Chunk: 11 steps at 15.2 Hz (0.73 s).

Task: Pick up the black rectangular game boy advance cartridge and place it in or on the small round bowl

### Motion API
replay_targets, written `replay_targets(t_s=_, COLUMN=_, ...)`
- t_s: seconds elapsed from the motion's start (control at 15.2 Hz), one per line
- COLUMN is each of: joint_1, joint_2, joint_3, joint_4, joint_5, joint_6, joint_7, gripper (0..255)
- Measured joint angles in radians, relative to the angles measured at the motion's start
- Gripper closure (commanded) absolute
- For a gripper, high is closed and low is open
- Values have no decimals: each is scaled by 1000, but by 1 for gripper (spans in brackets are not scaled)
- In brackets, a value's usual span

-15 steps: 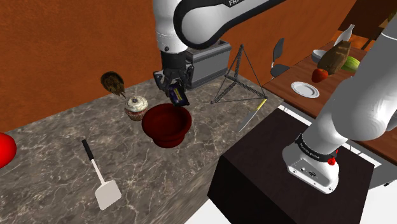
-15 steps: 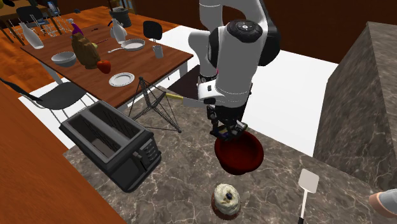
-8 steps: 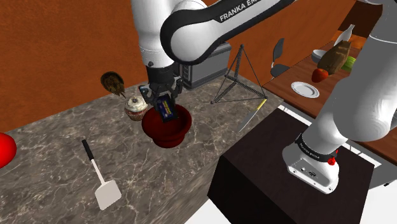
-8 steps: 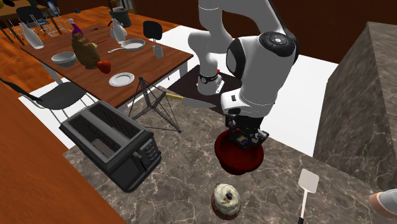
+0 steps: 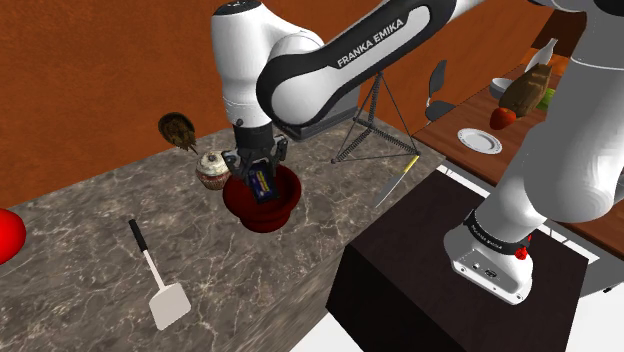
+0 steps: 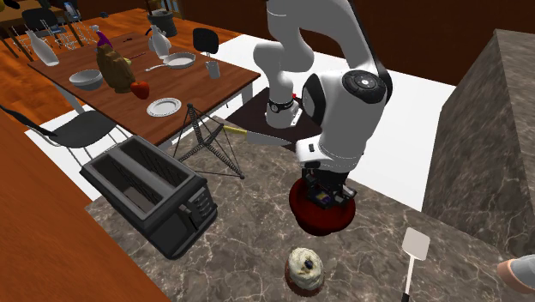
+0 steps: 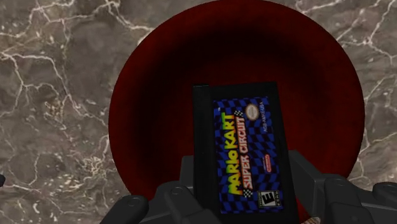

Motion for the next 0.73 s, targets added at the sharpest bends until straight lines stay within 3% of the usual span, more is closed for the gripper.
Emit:
replay_targets(t_s=0.59, joint_1=4, joint_2=22, joint_3=-4, joint_4=-16, joint_5=-14, joint_6=36, joint_7=10, gripper=255)
replay_targets(t_s=0.66, joint_1=4, joint_2=22, joint_3=-4, joint_4=-16, joint_5=-14, joint_6=36, joint_7=10, gripper=0)
replay_targets(t_s=0.73, joint_1=4, joint_2=22, joint_3=-4, joint_4=-16, joint_5=-14, joint_6=36, joint_7=10, gripper=0)
